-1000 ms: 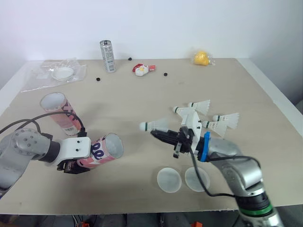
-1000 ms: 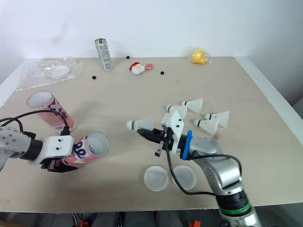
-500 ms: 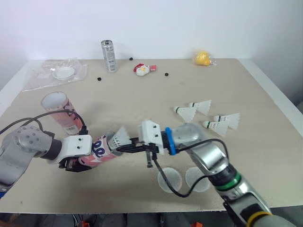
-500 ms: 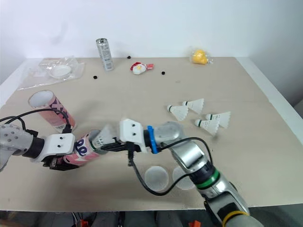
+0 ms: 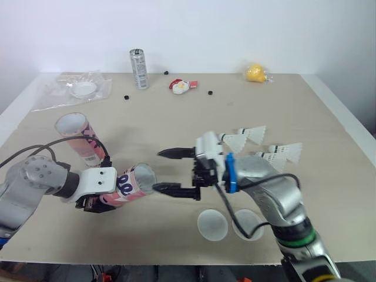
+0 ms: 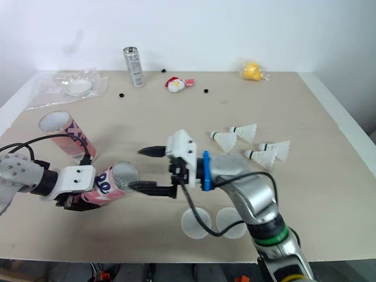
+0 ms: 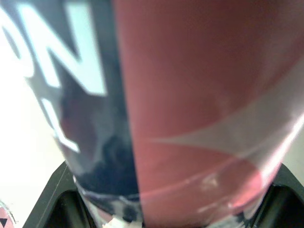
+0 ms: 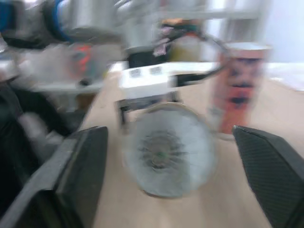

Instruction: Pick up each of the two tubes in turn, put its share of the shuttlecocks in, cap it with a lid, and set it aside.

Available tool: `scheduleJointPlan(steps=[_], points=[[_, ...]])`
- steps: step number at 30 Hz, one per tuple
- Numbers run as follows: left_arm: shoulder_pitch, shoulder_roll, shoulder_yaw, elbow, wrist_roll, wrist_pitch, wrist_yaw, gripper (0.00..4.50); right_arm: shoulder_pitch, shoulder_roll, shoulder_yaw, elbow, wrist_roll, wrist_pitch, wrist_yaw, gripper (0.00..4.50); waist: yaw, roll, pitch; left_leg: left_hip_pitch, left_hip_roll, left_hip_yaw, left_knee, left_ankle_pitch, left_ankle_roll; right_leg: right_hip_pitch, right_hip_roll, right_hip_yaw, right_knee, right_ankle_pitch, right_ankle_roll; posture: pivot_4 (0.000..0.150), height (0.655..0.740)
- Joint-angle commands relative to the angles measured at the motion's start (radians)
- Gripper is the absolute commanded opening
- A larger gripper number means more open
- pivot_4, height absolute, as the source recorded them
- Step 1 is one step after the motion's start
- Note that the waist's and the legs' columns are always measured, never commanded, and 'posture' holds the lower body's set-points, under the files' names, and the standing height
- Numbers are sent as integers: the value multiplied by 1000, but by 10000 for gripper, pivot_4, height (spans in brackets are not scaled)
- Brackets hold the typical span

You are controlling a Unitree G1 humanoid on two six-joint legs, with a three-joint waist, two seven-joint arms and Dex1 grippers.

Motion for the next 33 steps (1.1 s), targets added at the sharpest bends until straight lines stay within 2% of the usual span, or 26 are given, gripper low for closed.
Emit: scheduleJointPlan(steps=[1,7,13,21,27,33], points=[[-2,-8,-29,-8,2,8,-5,29350,126,-34,-178,-82,23,-3,-112,44387,0,0,0,0,0,0,0,0,-1,0,-1,0,0,-1,0,1500,7400],[-24,-13,-48,-2,2,8,-18,29350,412,-208,-515,-61,62,-8,-95,44387,1,0,0,0,-2,2,0,-1,-1,0,-1,4,-1,-1,3,1500,7400],[-34,-17,-60,-4,2,11,-24,29350,523,-265,-637,50,42,-74,-82,44387,-10,1,0,3,-1,7,0,-1,0,0,0,9,-1,2,3,1500,7400],[-34,-16,-60,-9,-1,13,-24,29350,513,-286,-623,253,-38,-199,-77,44387,-14,1,0,3,-2,11,0,-1,0,0,0,13,-2,1,4,1500,7400],[-38,-16,-61,-12,3,12,-24,29350,391,-281,-507,438,-142,-315,-74,44387,-17,1,0,4,-2,13,0,-1,1,0,0,15,-2,2,6,1500,7400],[-27,-1,-43,-23,-3,16,-23,29350,318,-272,-443,546,-202,-391,-85,44387,-17,1,0,3,-3,14,0,-2,2,0,0,17,-2,1,7,1500,7400]])
